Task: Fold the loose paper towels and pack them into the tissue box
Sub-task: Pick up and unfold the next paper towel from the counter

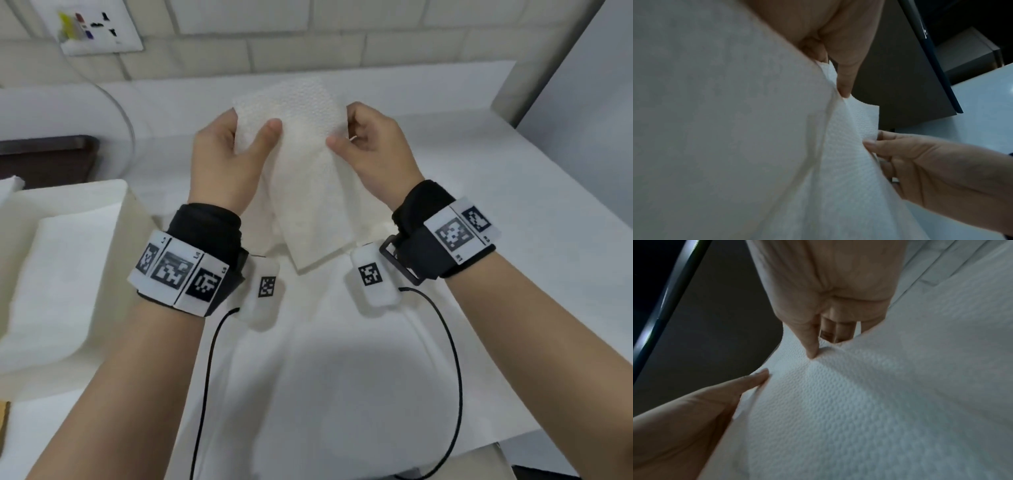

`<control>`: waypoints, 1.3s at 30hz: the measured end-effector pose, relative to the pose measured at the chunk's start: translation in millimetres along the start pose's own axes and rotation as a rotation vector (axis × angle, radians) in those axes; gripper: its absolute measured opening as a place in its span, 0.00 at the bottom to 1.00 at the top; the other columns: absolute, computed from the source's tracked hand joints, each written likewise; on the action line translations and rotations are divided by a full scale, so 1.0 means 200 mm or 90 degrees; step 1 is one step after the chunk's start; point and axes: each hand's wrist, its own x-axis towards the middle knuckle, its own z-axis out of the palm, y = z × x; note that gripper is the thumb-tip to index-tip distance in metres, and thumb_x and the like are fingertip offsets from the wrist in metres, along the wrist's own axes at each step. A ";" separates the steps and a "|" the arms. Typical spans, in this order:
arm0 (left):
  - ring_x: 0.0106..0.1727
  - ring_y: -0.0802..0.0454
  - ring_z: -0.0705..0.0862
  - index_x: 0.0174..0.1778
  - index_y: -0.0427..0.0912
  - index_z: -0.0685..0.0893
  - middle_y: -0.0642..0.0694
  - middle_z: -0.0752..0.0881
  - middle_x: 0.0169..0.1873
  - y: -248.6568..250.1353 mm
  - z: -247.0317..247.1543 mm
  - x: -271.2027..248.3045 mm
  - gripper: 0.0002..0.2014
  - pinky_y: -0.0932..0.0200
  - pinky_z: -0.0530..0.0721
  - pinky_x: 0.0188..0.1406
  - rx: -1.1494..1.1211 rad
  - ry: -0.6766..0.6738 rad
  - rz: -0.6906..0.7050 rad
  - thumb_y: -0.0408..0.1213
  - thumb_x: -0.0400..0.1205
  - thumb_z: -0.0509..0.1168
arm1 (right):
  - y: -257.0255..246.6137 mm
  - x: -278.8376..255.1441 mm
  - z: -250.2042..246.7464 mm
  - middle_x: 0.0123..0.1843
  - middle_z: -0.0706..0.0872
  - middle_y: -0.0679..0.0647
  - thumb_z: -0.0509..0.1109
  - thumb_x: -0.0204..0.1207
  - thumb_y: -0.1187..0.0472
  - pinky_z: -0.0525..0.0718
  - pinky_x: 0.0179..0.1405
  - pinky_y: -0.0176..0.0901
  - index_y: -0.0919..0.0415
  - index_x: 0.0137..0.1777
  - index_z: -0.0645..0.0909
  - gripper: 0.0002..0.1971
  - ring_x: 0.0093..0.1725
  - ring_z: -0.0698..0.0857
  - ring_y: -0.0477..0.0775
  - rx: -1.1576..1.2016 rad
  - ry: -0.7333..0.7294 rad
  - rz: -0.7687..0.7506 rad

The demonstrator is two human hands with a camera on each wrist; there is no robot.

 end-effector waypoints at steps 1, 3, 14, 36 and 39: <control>0.37 0.74 0.83 0.46 0.43 0.82 0.68 0.84 0.34 0.00 0.00 0.01 0.04 0.77 0.78 0.39 0.002 -0.035 -0.015 0.36 0.79 0.69 | 0.00 0.00 0.00 0.34 0.76 0.46 0.66 0.77 0.66 0.76 0.41 0.38 0.50 0.36 0.71 0.13 0.34 0.75 0.46 0.012 0.026 -0.001; 0.45 0.71 0.83 0.56 0.47 0.80 0.65 0.84 0.45 -0.03 -0.01 0.03 0.16 0.76 0.81 0.43 0.059 -0.115 -0.051 0.39 0.74 0.73 | 0.00 0.01 -0.01 0.36 0.78 0.46 0.66 0.77 0.67 0.77 0.43 0.39 0.50 0.36 0.72 0.13 0.37 0.77 0.47 0.036 0.077 0.007; 0.41 0.58 0.88 0.47 0.55 0.85 0.60 0.90 0.38 -0.19 -0.02 0.10 0.12 0.52 0.85 0.53 -0.043 -0.134 -0.131 0.30 0.78 0.69 | 0.05 0.05 -0.05 0.42 0.83 0.54 0.64 0.78 0.69 0.81 0.52 0.46 0.57 0.39 0.75 0.08 0.44 0.81 0.50 0.121 0.267 0.149; 0.29 0.75 0.76 0.42 0.51 0.79 0.59 0.78 0.34 -0.24 -0.06 0.16 0.08 0.80 0.71 0.35 -0.013 0.119 -0.022 0.38 0.86 0.57 | 0.02 -0.02 0.00 0.60 0.81 0.52 0.60 0.81 0.66 0.75 0.72 0.55 0.53 0.61 0.71 0.12 0.63 0.80 0.53 0.200 0.223 0.124; 0.27 0.72 0.72 0.35 0.56 0.67 0.57 0.71 0.30 -0.21 -0.08 0.18 0.14 0.77 0.69 0.32 0.024 0.170 -0.003 0.37 0.87 0.52 | -0.01 0.00 -0.03 0.61 0.81 0.49 0.58 0.81 0.64 0.75 0.71 0.56 0.51 0.63 0.70 0.13 0.66 0.79 0.53 0.262 0.208 0.094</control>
